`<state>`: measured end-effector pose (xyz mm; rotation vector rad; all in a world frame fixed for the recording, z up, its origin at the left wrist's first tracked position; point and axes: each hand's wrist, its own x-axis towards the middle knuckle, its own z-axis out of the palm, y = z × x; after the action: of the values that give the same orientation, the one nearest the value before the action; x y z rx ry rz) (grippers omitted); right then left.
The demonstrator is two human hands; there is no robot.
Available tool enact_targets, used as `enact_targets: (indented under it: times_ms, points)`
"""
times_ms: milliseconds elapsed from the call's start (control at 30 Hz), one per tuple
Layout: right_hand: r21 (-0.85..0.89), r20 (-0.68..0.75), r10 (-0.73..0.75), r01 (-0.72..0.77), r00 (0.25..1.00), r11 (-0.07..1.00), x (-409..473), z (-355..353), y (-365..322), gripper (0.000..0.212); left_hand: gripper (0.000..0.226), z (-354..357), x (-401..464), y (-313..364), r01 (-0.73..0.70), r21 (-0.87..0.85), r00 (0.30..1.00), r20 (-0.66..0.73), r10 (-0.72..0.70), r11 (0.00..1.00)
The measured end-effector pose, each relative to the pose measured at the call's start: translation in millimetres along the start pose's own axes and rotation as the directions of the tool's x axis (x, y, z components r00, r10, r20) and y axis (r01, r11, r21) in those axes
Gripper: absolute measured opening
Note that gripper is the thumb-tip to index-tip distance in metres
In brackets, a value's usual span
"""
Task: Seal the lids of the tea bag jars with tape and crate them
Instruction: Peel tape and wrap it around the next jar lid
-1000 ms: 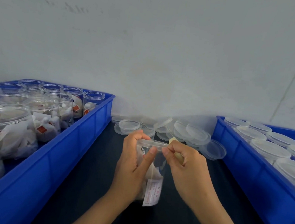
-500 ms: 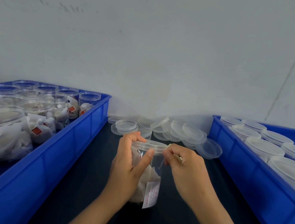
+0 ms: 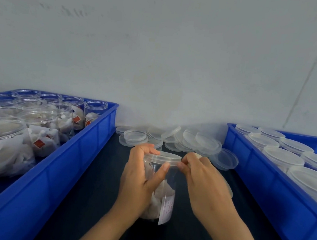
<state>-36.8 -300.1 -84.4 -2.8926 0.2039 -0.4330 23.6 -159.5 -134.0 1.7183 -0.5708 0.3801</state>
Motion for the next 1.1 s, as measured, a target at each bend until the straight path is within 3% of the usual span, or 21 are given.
enact_targets:
  times_ms: [67, 100, 200, 333, 467, 567, 733, 800, 867, 1000, 1100]
  points:
    - [0.061, -0.013, -0.010, 0.011, 1.000, 0.998, 1, -2, 5, 0.073, 0.047, -2, 1, 0, 0.007, -0.036, 0.999, 0.033, -0.006, 0.999]
    - [0.117, -0.037, -0.044, 0.048, 0.998, 0.992, 1, -1, 9, 0.074, 0.047, -3, 1, 0, 0.010, -0.059, 0.998, 0.057, -0.006, 0.998]
    - [0.137, -0.044, -0.153, 0.157, 0.987, 0.978, 3, -1, 15, 0.052, 0.043, -6, 3, 0, 0.026, -0.134, 0.993, 0.116, -0.010, 0.991]
    - [0.107, -0.113, -0.187, 0.199, 0.976, 0.974, 5, 3, 15, 0.050, 0.040, -7, 0, 0, 0.057, -0.164, 0.990, 0.137, -0.034, 0.985]
    - [0.299, -0.116, -0.152, 0.181, 0.982, 0.937, 0, 9, 13, 0.042, 0.079, -8, -3, 2, 0.173, -0.236, 0.979, 0.144, -0.142, 0.956]
    - [0.388, -0.108, -0.167, 0.196, 0.980, 0.901, -6, 14, 6, 0.051, 0.108, -5, -4, 5, 0.201, -0.145, 0.978, 0.079, -0.191, 0.969]
    - [0.689, 0.039, -0.099, 0.045, 0.994, 0.724, -7, 14, 7, 0.049, 0.096, -7, -5, 1, 0.186, -0.136, 0.982, 0.031, -0.184, 0.973]
    - [0.728, 0.187, -0.060, -0.097, 0.981, 0.678, -9, 13, 9, 0.070, 0.090, -7, -5, 2, 0.179, -0.151, 0.984, 0.034, -0.175, 0.972]
    - [0.695, 0.238, -0.038, -0.143, 0.971, 0.705, -10, 14, 14, 0.085, 0.085, -9, -4, 1, 0.177, -0.171, 0.984, 0.027, -0.175, 0.969]
    - [0.633, 0.070, -0.055, -0.002, 0.996, 0.774, -9, 12, 23, 0.049, 0.081, -17, 3, -2, 0.208, -0.244, 0.978, 0.018, -0.210, 0.947]
    - [0.517, 0.047, -0.057, 0.024, 0.997, 0.856, -11, 6, 23, 0.038, 0.080, -19, 5, -3, 0.210, -0.261, 0.977, 0.035, -0.208, 0.942]
